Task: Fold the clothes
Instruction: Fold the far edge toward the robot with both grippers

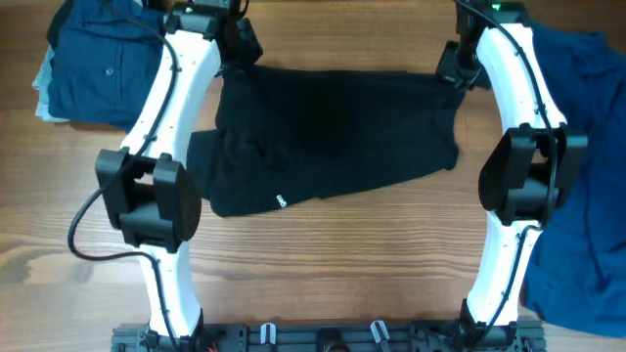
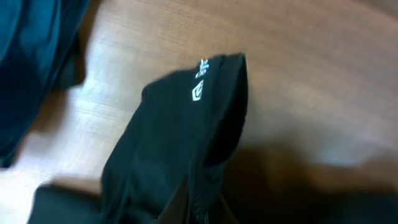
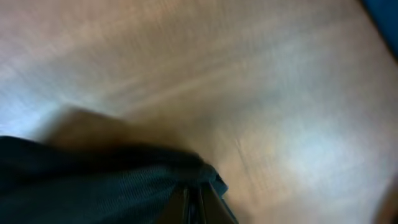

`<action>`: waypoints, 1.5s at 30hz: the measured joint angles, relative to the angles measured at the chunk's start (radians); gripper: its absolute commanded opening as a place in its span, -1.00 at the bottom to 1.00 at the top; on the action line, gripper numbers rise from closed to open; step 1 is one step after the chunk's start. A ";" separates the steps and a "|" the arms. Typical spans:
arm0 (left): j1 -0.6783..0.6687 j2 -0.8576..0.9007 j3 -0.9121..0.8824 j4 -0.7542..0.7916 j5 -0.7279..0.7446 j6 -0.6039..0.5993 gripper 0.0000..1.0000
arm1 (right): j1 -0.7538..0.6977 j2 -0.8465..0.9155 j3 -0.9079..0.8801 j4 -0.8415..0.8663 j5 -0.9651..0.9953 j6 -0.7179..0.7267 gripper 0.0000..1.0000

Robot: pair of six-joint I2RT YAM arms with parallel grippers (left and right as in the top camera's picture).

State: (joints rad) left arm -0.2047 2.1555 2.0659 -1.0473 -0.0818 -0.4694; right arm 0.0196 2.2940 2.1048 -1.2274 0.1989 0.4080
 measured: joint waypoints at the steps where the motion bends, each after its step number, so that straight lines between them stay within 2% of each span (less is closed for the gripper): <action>1: 0.000 -0.002 0.000 -0.020 0.000 0.000 -0.92 | 0.000 -0.001 0.000 -0.016 -0.001 0.000 -0.92; 16: 0.000 -0.002 0.001 -0.467 0.050 -0.046 -0.92 | 0.000 -0.035 0.000 -0.300 -0.023 0.064 -0.91; 18: 0.000 -0.002 0.001 -0.503 0.056 -0.048 -0.88 | 0.000 -0.049 0.000 -0.328 -0.023 0.068 -0.91; 22: -0.016 -0.002 0.001 -0.574 0.068 -0.049 -0.92 | 0.000 -0.056 0.000 -0.377 -0.023 0.071 -0.92; 28: -0.089 -0.002 -0.005 -0.630 0.080 -0.050 -0.87 | 0.000 -0.056 0.000 -0.378 -0.076 0.032 -0.91; 31: -0.139 -0.002 -0.040 -0.632 0.081 -0.052 -0.83 | 0.000 -0.056 0.000 -0.378 -0.091 0.010 -0.48; 33: -0.151 -0.002 -0.055 -0.632 0.084 -0.052 -0.55 | 0.000 -0.056 0.000 -0.378 -0.099 0.000 -0.03; 35: -0.156 -0.002 -0.071 -0.632 0.085 -0.055 -0.31 | 0.000 -0.056 0.000 -0.378 -0.107 -0.023 0.18; 37: -0.152 -0.002 -0.080 -0.633 0.080 -0.054 0.67 | 0.000 -0.056 0.000 -0.378 -0.109 -0.032 0.35; 38: -0.149 -0.002 -0.085 -0.632 0.077 -0.047 0.99 | 0.000 -0.056 0.000 -0.378 -0.106 -0.034 0.35; 42: -0.134 -0.002 -0.111 -0.633 0.071 -0.047 1.00 | -0.002 -0.056 0.000 -0.376 -0.100 -0.039 0.31; 44: -0.127 -0.002 -0.113 -0.632 0.068 -0.044 1.00 | -0.002 -0.056 0.000 -0.360 -0.109 -0.056 0.19; 45: -0.126 -0.002 -0.113 -0.623 0.067 -0.044 0.94 | -0.004 -0.056 0.000 -0.335 -0.139 -0.079 -0.03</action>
State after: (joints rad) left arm -0.3309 2.1540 1.9530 -1.6707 -0.0151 -0.5133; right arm 0.0158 2.2383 2.1048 -1.5623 0.0597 0.3286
